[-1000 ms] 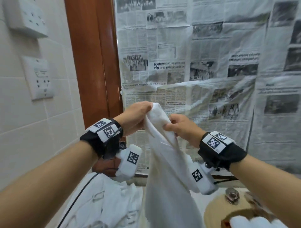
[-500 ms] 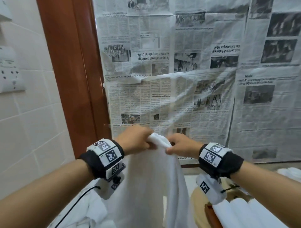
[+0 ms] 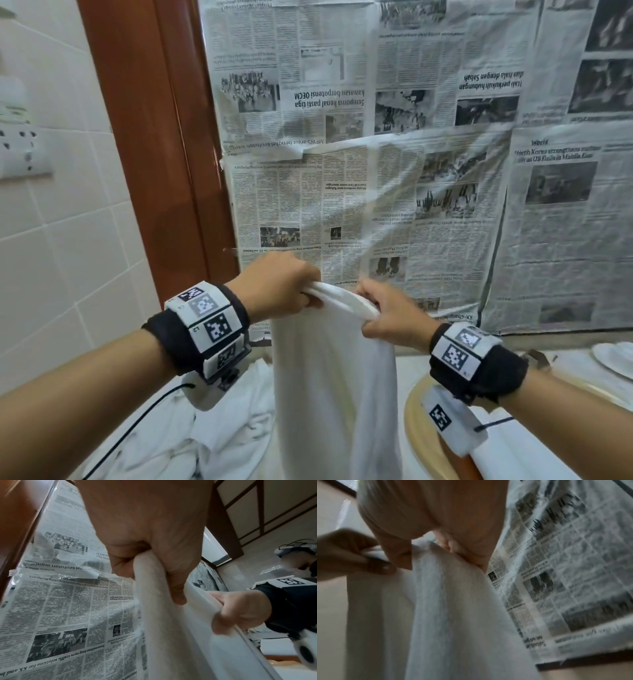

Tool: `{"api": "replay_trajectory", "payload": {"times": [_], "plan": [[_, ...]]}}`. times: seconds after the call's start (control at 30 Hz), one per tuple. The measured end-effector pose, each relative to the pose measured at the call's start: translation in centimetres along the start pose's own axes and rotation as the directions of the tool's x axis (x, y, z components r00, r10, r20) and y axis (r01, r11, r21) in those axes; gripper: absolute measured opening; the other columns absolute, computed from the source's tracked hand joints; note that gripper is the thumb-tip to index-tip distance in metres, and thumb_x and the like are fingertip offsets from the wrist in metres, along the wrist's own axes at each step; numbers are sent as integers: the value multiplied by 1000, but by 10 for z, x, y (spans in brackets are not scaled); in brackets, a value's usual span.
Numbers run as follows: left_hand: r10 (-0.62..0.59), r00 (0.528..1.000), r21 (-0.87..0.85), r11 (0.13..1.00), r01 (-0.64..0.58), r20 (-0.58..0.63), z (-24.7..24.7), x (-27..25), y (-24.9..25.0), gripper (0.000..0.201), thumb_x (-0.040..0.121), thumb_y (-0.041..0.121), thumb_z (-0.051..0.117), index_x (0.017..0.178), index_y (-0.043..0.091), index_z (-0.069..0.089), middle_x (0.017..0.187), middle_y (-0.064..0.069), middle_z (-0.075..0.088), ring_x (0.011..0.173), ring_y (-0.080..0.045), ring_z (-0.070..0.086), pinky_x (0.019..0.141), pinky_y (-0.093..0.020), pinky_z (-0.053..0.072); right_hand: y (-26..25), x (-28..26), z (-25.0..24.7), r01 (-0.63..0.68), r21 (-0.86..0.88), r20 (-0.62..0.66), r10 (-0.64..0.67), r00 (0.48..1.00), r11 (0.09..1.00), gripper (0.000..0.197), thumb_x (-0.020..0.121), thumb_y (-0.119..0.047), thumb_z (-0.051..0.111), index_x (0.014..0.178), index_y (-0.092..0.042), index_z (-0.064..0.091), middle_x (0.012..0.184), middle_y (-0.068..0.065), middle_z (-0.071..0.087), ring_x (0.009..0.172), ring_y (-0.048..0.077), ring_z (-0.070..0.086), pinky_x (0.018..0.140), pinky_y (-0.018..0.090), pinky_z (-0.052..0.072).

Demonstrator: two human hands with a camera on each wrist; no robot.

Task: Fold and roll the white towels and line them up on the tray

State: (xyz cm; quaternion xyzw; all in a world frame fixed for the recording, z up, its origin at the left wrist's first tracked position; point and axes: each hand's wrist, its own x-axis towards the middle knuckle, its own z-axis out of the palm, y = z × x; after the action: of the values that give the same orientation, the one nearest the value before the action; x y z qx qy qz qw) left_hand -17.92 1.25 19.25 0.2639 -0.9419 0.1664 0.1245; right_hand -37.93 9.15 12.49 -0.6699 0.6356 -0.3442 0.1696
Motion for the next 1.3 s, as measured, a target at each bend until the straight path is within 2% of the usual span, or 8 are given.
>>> {"api": "replay_trajectory", "payload": {"times": [0.43, 0.6, 0.7, 0.8, 0.93, 1.03, 1.2, 1.3], "plan": [[-125, 992, -98, 988, 123, -16, 3, -26, -18, 4, 82, 21, 60, 80, 18, 62, 74, 2, 62, 75, -23, 57, 60, -31, 43, 84, -8, 30, -456, -143, -263, 411, 873, 878, 21, 87, 2, 44, 72, 1, 59, 65, 11, 54, 68, 27, 53, 56, 30, 34], [-44, 955, -35, 998, 56, 293, 33, -41, -35, 28, 71, 40, 78, 89, 22, 66, 84, 4, 67, 83, -16, 60, 66, -27, 41, 80, -25, 31, -386, -89, -337, 337, 879, 918, 22, 85, -29, 61, 78, -9, 54, 70, 2, 53, 67, 22, 51, 55, 30, 34], [-150, 909, 78, 989, 130, 388, 57, -52, -59, 27, 73, 46, 76, 89, 26, 69, 88, 4, 69, 83, -18, 63, 69, -29, 49, 71, -31, 27, -222, -396, -181, 161, 970, 891, 40, 75, -50, 71, 91, -16, 56, 85, -3, 58, 80, 18, 55, 70, 32, 46], [-298, 890, 188, 951, 246, 345, 74, -59, -80, 28, 87, 53, 60, 97, 28, 70, 99, -2, 67, 90, -26, 64, 71, -32, 49, 57, -29, 27, -108, -615, -89, 67, 994, 781, 15, 89, -37, 61, 94, -25, 56, 89, -6, 57, 87, 16, 58, 70, 25, 40], [-448, 886, 74, 894, 442, 122, 79, -68, -101, 24, 93, 43, 49, 90, 27, 68, 92, 1, 65, 85, -27, 62, 72, -34, 50, 42, -18, 9, -232, -478, -333, 70, 940, 847, 13, 92, -20, 57, 80, -17, 53, 76, 2, 56, 71, 21, 50, 57, 27, 32], [-561, 827, -64, 825, 562, 35, 97, -83, -97, 25, 94, 39, 46, 94, 29, 68, 87, 3, 56, 89, -26, 59, 70, -33, 46, 43, -20, 8, -303, -315, -480, 124, 869, 899, 10, 89, -16, 58, 79, -12, 61, 72, 9, 58, 69, 27, 51, 57, 30, 32], [-639, 699, 156, 764, 626, 321, 151, -117, -83, 40, 97, 47, 34, 110, 28, 66, 110, -2, 62, 104, -24, 58, 85, -34, 46, 75, -39, 51, -418, -299, -166, 385, 908, 858, 20, 93, -31, 57, 75, -23, 59, 70, 0, 58, 73, 24, 58, 55, 29, 36], [-633, 611, -42, 678, 734, 475, 160, -126, -77, 43, 98, 41, 32, 93, 14, 65, 73, -3, 67, 70, -19, 64, 68, -27, 48, 87, -46, 66, -469, -396, -106, 468, 878, 790, 26, 92, -43, 58, 88, -18, 63, 80, 2, 60, 77, 23, 57, 59, 29, 37]]}}
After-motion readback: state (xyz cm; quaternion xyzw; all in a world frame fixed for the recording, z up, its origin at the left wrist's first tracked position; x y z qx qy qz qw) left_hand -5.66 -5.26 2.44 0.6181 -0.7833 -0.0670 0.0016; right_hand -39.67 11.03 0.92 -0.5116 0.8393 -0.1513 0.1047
